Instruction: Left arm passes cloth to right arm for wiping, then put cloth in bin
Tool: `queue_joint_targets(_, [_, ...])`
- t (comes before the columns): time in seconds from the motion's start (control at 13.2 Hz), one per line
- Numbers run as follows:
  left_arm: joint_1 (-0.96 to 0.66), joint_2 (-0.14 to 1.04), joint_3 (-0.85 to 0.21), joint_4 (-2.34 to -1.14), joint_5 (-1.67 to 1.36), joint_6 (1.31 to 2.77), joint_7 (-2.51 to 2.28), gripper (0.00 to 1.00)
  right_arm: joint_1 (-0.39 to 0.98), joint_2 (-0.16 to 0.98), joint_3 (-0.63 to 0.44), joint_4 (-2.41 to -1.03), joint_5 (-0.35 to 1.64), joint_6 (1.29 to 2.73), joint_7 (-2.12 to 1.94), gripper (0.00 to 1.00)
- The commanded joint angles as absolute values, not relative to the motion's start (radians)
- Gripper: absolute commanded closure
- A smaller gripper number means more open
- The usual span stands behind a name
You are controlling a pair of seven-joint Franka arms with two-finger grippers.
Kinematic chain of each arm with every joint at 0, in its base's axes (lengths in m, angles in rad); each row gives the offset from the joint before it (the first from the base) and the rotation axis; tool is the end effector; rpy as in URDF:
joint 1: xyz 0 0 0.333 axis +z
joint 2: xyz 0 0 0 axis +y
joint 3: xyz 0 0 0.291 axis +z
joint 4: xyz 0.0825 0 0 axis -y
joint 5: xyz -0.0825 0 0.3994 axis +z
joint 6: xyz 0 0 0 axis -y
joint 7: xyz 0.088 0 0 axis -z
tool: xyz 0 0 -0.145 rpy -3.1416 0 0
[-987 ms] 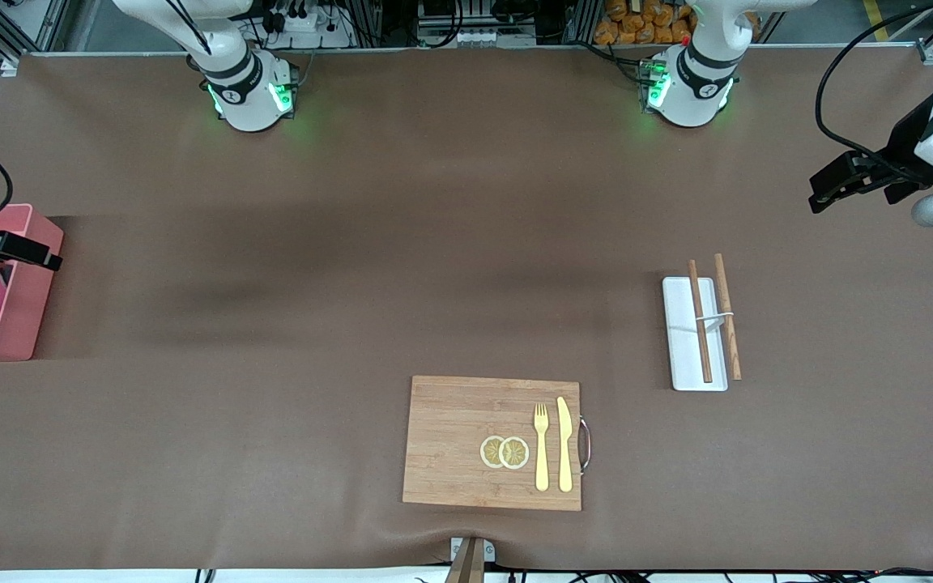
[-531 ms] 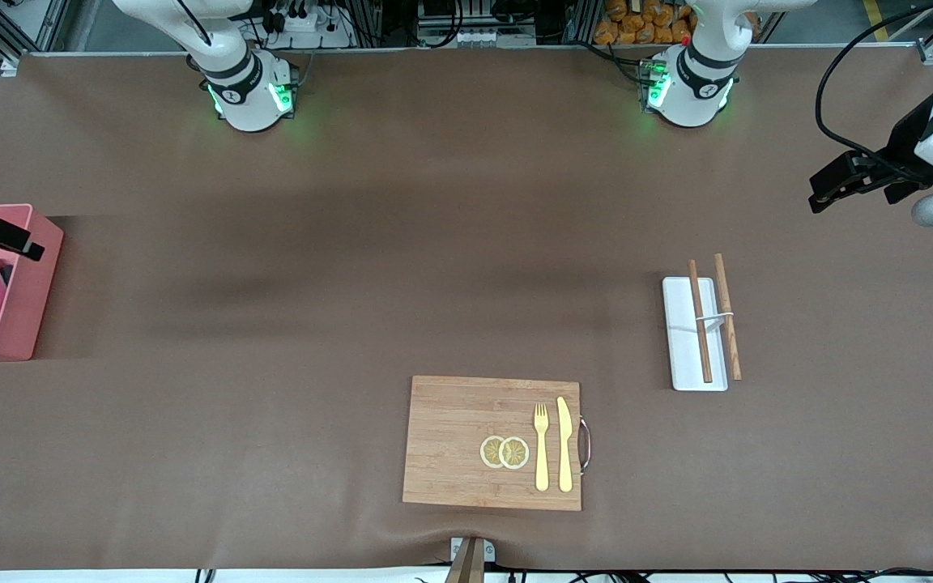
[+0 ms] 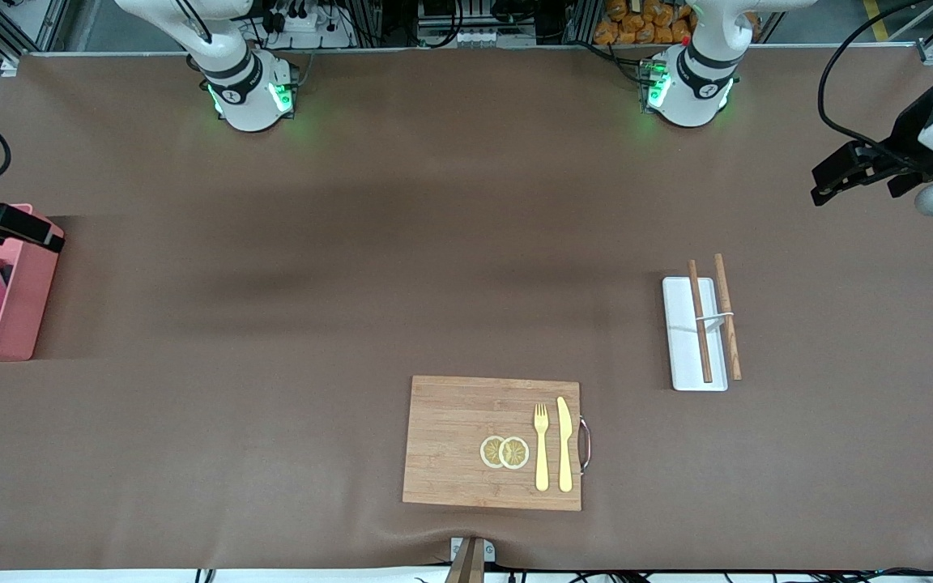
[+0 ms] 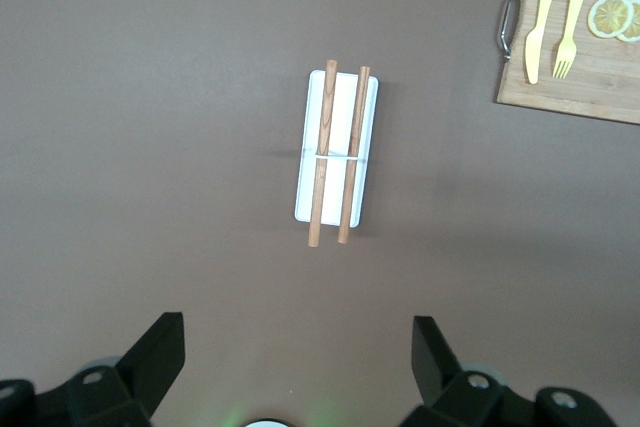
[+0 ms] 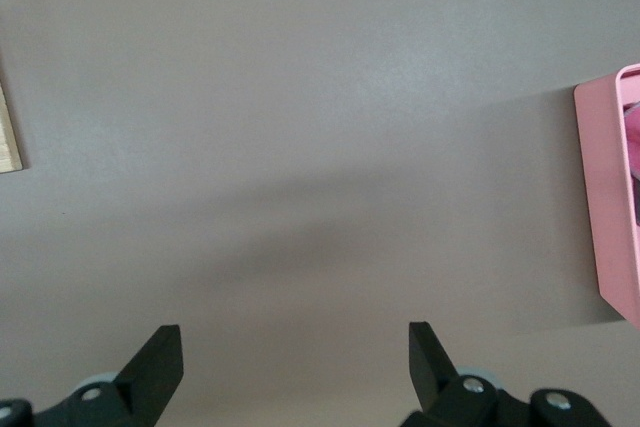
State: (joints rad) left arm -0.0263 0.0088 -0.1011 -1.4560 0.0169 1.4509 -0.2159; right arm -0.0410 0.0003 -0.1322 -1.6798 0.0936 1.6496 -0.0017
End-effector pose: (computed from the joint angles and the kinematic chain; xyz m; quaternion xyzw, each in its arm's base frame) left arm 0.5553 -0.0683 0.6014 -0.9989 -0.0452 0.0055 0.0090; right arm 0.5659 -0.0859 0.5154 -0.9947 0.0899 0.0111 0.0477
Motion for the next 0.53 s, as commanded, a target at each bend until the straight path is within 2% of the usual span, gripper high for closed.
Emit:
queue_joint_targets(0.0, [-0.021,-0.017,-0.103,-1.47,0.006,1.44,-0.183,0.0,-0.058,-0.025,-0.106,-1.671,0.042,1.637,0.012,0.0])
queue_joint_targets(0.46, [-0.02,-0.014,-0.101,-1.47,0.005,1.445,-0.15,0.0,-0.044,-0.04,-0.098,-1.635,0.034,1.612,0.009,0.0])
